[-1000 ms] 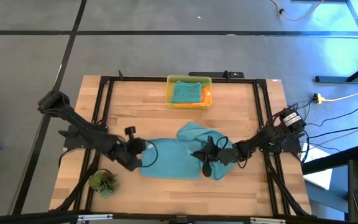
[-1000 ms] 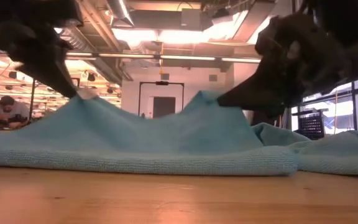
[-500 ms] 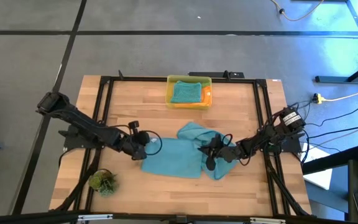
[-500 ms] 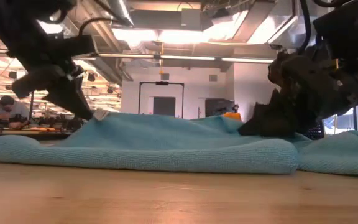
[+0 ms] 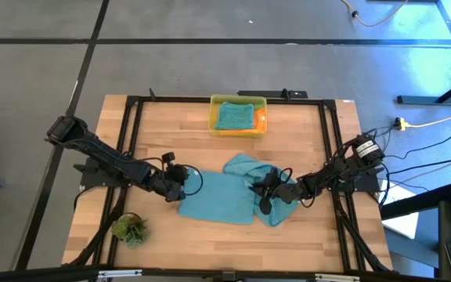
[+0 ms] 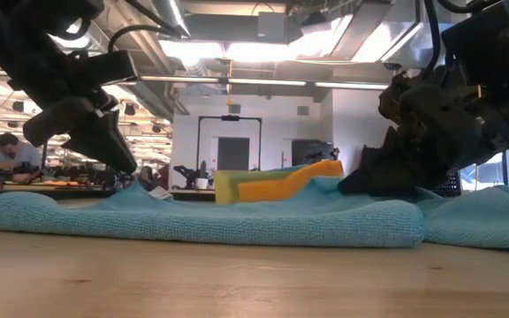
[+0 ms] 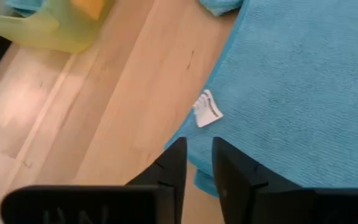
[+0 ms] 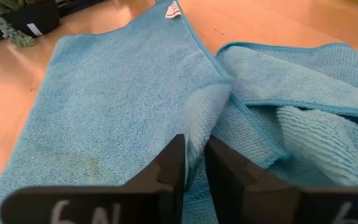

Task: Fold microfiber towels
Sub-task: Fold the top blue microfiber cloth

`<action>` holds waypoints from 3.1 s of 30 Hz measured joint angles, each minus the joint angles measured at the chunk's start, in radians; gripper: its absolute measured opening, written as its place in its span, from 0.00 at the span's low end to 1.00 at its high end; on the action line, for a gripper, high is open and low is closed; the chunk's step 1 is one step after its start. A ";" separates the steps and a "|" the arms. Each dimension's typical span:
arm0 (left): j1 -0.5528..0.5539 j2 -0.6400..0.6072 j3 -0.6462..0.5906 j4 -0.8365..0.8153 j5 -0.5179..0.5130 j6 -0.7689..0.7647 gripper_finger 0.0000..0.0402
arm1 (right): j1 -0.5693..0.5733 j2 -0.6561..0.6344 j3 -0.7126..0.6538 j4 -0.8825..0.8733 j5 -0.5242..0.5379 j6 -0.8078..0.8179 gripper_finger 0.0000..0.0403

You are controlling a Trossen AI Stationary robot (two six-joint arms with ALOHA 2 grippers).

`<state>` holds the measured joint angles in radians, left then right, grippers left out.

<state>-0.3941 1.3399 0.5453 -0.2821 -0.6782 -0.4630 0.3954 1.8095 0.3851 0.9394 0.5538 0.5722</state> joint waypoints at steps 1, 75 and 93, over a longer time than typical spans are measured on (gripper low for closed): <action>-0.001 0.000 0.000 0.000 -0.008 0.001 0.18 | 0.000 0.000 0.000 0.000 0.001 -0.001 0.16; -0.066 0.889 0.861 0.262 0.194 0.438 0.38 | -0.064 -0.242 0.001 0.003 -0.102 -0.233 0.47; -0.130 0.843 0.854 0.165 0.248 0.436 0.00 | -0.028 -0.242 0.002 0.029 -0.306 -0.529 0.47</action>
<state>-0.5242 2.1827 1.3989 -0.1173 -0.4305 -0.0265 0.3671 1.5673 0.3869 0.9679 0.2479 0.0429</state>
